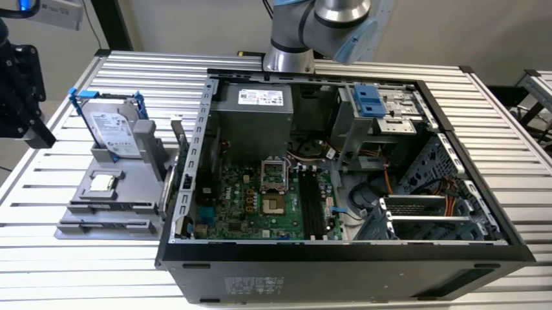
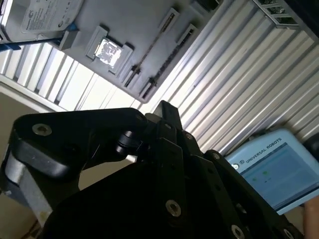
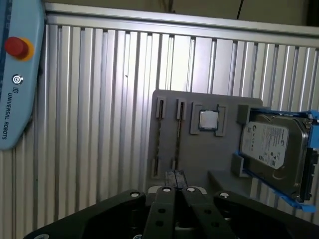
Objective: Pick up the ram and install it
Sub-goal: 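Pick up the ram and move it above insertion slot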
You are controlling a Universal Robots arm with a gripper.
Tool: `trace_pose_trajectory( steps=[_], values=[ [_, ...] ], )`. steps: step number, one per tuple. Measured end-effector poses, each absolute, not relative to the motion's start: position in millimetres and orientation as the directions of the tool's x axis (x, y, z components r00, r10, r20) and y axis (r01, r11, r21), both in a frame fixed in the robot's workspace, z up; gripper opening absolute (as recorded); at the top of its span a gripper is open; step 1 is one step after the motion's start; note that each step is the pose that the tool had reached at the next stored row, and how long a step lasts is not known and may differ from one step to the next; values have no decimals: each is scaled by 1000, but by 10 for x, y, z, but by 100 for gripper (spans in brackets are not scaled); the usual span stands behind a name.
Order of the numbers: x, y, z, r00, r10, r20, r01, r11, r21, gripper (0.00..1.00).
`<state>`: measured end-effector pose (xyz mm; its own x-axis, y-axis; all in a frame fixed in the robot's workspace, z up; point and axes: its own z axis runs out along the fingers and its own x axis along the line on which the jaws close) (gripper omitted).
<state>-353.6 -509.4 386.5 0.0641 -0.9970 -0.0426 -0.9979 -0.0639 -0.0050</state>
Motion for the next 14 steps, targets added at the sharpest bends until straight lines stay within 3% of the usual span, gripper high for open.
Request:
trace_pose_trajectory(
  steps=[11,12,14],
  values=[
    [-3536,-5094,3862,80,-996,-43,-997,-80,-5,0],
    [-3536,-5094,3862,80,-996,-43,-997,-80,-5,100],
    [-3536,-5094,3862,80,-996,-43,-997,-80,-5,100]
  ],
)
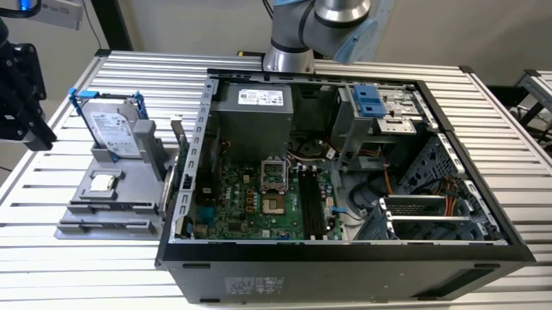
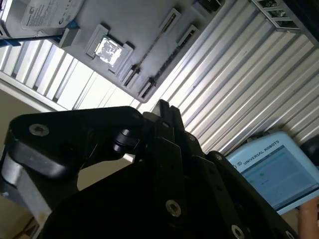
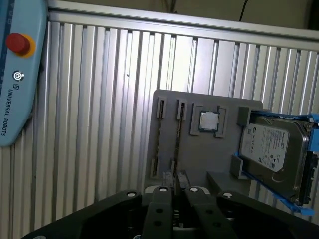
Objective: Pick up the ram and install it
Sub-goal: 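Pick up the ram and move it above insertion slot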
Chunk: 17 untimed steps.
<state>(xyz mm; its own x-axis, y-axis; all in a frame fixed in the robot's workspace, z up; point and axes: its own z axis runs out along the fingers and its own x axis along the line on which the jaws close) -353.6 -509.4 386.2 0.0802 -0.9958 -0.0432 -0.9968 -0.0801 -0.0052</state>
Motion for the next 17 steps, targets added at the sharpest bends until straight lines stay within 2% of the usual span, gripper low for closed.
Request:
trace_pose_trajectory(
  steps=[17],
  values=[
    [-3571,-5084,3844,38,-998,-43,-999,-37,-5,100]
  ],
)
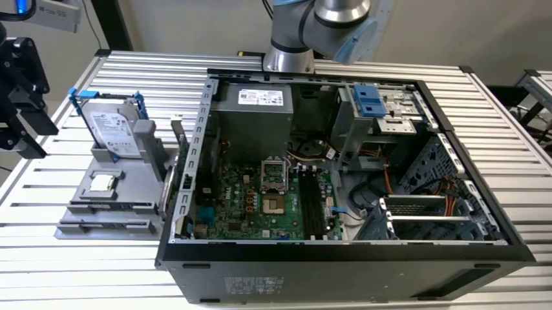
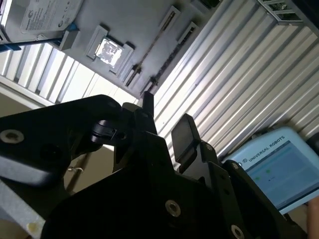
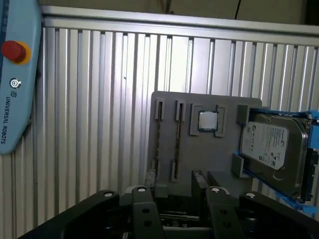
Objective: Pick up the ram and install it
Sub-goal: 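Pick up the ram and move it above insertion slot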
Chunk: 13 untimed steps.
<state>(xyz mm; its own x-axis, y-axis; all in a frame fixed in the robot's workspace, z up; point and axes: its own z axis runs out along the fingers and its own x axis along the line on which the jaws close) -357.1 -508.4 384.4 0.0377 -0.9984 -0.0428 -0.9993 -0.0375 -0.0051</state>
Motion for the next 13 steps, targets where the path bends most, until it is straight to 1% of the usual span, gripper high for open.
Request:
trace_pose_trajectory(
  steps=[13],
  values=[
    [-3630,-5067,3812,33,-999,-43,-999,-33,-4,100]
  ],
)
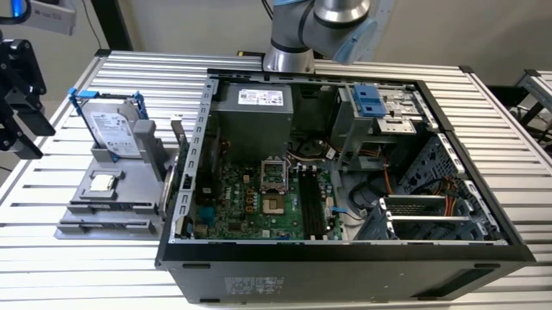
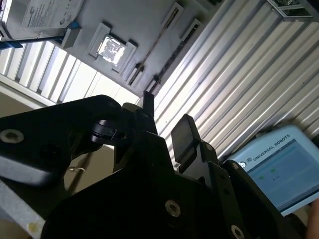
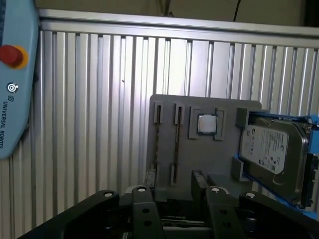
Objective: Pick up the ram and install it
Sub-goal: 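Pick up the ram and move it above insertion slot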
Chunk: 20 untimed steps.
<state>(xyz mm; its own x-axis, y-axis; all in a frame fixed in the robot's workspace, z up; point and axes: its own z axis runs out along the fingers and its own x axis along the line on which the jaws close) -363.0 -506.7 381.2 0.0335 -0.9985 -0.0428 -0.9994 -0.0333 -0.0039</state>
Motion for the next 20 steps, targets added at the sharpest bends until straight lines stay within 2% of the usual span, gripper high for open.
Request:
trace_pose_trajectory(
  steps=[20],
  values=[
    [-3651,-5015,3707,16,-999,-40,-1000,-16,5,100]
  ],
)
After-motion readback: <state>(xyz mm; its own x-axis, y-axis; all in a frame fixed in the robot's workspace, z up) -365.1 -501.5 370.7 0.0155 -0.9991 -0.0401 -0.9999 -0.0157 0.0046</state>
